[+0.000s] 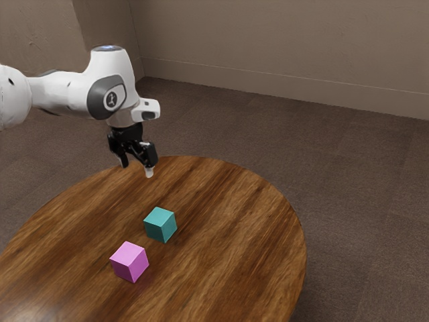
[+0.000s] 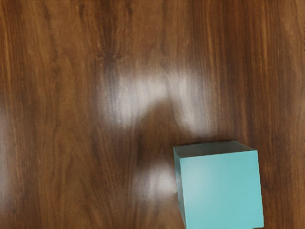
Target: Pick up the blue block with one arm, and put the blue block on the pink block with one arm
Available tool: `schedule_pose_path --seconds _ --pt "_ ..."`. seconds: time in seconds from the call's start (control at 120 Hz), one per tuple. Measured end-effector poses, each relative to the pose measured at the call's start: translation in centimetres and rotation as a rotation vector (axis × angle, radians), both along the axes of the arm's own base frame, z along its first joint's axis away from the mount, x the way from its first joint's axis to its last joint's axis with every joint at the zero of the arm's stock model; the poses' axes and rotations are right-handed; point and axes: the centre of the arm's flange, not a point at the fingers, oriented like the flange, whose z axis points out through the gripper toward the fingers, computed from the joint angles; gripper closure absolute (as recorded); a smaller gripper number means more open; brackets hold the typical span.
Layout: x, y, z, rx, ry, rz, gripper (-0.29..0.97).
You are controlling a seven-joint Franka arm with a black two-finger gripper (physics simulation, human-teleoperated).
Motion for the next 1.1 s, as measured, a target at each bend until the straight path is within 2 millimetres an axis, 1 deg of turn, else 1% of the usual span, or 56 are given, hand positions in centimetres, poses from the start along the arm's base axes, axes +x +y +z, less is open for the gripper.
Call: schedule_pose_path --seconds 0.092,0.125,0.15,0.192,0.233,0.283,0.442,0.475,0.533,0.592,0.717,1.008,1.1 --pt "0.8 0.0 -2.7 -0.022 0.004 0.034 0.00" --pt "1.0 0.0 -3.3 -0.027 0.000 0.042 0.00" --pt "0.9 -0.2 -3.4 -0.031 -0.005 0.046 0.00" --pt "-0.3 -0.5 -3.4 -0.041 -0.008 0.052 0.00" --pt "-1.5 -0.7 -4.2 -0.047 -0.004 0.061 0.00" --pt "-2.1 -1.2 -5.0 -0.050 -0.005 0.063 0.00" --pt "-1.7 -1.9 -6.9 -0.054 -0.029 0.086 0.00" --pt "-1.6 -2.0 -7.0 -0.055 -0.034 0.089 0.00" --pt "-1.9 -3.2 -6.8 -0.062 -0.045 0.081 0.00" --pt "-2.5 -3.6 -7.7 -0.072 -0.033 0.090 0.00" --pt "-3.0 -3.7 -9.0 -0.080 -0.016 0.111 0.00" --pt "-2.7 -3.7 -12.3 -0.075 0.004 0.139 0.00" --pt "-2.6 -3.7 -13.8 -0.076 0.015 0.152 0.00"
